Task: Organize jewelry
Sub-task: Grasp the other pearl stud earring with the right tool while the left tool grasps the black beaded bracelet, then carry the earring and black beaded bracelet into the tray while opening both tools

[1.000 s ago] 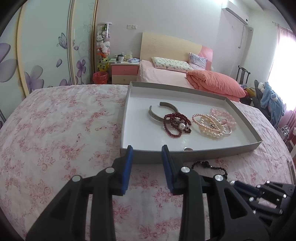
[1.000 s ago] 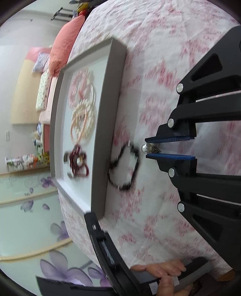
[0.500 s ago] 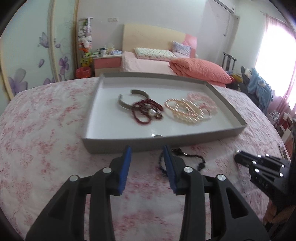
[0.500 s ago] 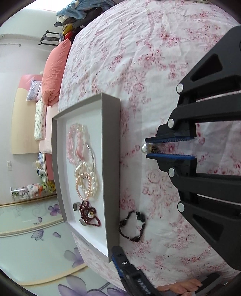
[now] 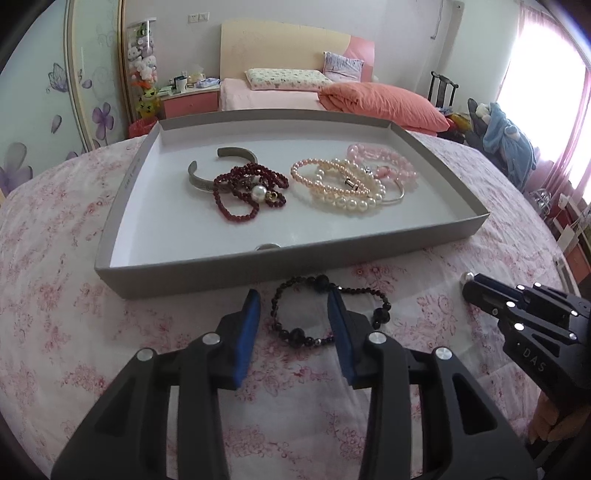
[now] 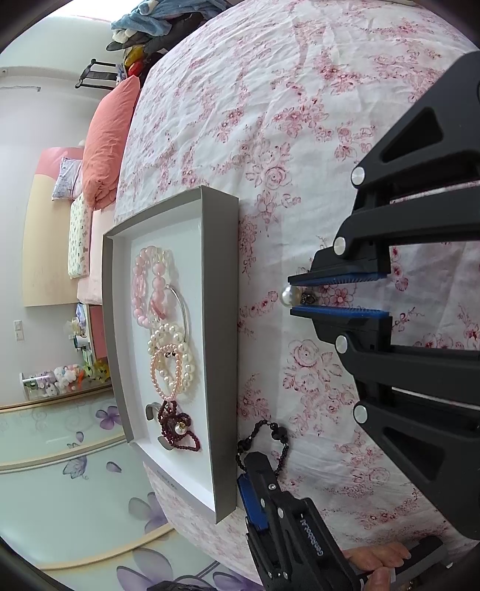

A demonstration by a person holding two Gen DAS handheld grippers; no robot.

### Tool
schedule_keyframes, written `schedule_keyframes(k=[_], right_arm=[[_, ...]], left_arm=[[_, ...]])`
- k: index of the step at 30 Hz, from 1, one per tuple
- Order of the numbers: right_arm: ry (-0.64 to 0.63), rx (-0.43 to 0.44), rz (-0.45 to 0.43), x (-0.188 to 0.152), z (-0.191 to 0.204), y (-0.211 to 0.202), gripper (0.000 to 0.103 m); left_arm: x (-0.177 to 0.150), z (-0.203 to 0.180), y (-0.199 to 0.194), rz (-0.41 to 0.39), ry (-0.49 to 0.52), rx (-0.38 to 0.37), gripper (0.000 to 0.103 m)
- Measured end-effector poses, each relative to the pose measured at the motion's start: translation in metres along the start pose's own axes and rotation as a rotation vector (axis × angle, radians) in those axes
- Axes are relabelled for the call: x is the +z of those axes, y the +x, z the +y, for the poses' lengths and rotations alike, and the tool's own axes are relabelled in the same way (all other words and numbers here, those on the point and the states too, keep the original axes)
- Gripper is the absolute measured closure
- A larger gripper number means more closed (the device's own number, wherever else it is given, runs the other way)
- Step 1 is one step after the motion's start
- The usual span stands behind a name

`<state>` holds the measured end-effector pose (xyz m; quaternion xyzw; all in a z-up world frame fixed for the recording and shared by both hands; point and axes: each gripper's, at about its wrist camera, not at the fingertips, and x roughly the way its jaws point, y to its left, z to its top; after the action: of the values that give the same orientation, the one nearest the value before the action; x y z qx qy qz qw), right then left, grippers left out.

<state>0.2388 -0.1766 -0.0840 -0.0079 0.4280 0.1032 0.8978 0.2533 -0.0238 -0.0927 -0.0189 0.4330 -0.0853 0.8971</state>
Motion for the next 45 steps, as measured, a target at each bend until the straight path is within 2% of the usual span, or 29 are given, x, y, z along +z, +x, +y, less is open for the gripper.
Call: schedule_keyframes(k=[1, 3, 6, 15, 27, 33, 42, 45], right_arm=[[-0.001, 0.001, 0.000, 0.000, 0.000, 0.000, 0.091], [0.000, 0.002, 0.000, 0.000, 0.000, 0.000, 0.091], [0.000, 0.003, 0.000, 0.000, 0.000, 0.000, 0.091], [0.000, 0.002, 0.000, 0.000, 0.000, 0.000, 0.091], [-0.014, 0.004, -0.001, -0.001, 0.005, -0.001, 0.091], [-0.026, 0.016, -0.005, -0.002, 0.010, -0.003, 0.091], [-0.034, 0.025, 0.001, -0.004, 0.014, -0.004, 0.092], [-0.034, 0.028, -0.007, -0.004, 0.014, -0.005, 0.095]], left_arm=[[-0.001, 0.001, 0.001, 0.001, -0.002, 0.001, 0.073], [0.000, 0.003, 0.001, 0.001, -0.012, 0.007, 0.087], [0.000, 0.007, 0.001, 0.000, -0.025, 0.014, 0.096], [-0.007, 0.015, -0.008, -0.002, -0.027, 0.023, 0.098], [-0.024, 0.042, -0.045, -0.042, -0.092, 0.033, 0.098], [-0.027, 0.043, -0.061, -0.077, -0.109, 0.027, 0.098], [-0.030, 0.041, -0.066, -0.082, -0.123, 0.023, 0.098], [-0.029, 0.043, -0.072, -0.099, -0.137, 0.018, 0.098]])
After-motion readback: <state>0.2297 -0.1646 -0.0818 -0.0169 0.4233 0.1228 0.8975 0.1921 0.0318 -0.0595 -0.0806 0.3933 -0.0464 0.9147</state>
